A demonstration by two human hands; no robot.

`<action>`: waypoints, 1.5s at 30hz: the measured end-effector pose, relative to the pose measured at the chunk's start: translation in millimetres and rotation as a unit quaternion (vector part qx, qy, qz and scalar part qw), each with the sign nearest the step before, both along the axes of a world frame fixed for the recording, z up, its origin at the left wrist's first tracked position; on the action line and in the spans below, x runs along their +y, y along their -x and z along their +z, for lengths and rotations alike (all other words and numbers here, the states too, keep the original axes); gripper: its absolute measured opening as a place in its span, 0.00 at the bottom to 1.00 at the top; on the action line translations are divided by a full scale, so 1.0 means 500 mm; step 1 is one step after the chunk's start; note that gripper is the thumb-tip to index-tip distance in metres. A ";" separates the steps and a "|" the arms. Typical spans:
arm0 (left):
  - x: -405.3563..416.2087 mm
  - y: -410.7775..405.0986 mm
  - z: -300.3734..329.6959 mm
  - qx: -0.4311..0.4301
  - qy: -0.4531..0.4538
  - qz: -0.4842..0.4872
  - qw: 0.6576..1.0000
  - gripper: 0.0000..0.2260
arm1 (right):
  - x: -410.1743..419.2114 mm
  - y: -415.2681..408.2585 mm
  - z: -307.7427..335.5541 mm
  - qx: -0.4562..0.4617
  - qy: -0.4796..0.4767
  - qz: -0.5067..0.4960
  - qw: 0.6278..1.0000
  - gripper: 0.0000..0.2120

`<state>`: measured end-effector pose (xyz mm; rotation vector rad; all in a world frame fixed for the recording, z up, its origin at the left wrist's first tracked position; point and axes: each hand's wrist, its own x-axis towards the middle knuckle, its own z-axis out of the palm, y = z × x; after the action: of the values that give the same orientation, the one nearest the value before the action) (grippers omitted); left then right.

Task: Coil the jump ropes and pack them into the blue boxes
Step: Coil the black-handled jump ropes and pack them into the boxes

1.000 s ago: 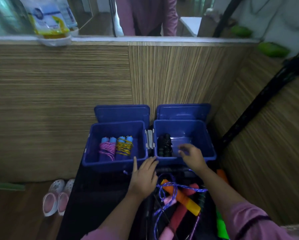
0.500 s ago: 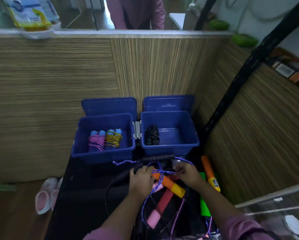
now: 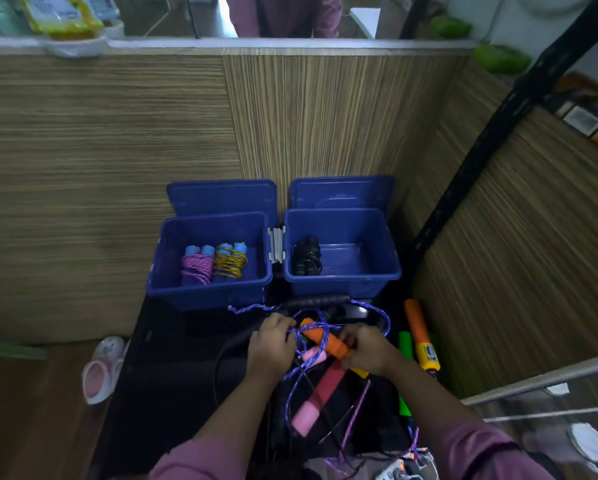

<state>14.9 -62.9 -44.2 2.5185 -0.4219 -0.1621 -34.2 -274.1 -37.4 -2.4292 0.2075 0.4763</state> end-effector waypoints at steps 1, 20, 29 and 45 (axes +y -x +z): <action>0.004 0.004 -0.001 -0.002 0.004 0.015 1.000 0.14 | 0.001 0.002 0.000 0.001 -0.001 -0.001 1.000 0.18; 0.086 -0.042 -0.026 0.097 -0.253 0.049 0.961 0.28 | 0.027 -0.094 0.001 -0.018 0.076 0.051 0.996 0.22; 0.139 -0.052 -0.030 0.079 -0.285 0.034 0.955 0.20 | 0.049 -0.114 -0.002 -0.010 0.168 0.110 0.980 0.17; 0.196 -0.058 -0.041 0.192 -0.185 0.108 0.958 0.16 | 0.088 -0.177 -0.017 -0.057 0.257 0.137 0.955 0.24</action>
<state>43.9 35.2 -64.6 2.7820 0.0497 -0.6875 54.3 -230.2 -45.8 -3.0076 -0.0708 0.4401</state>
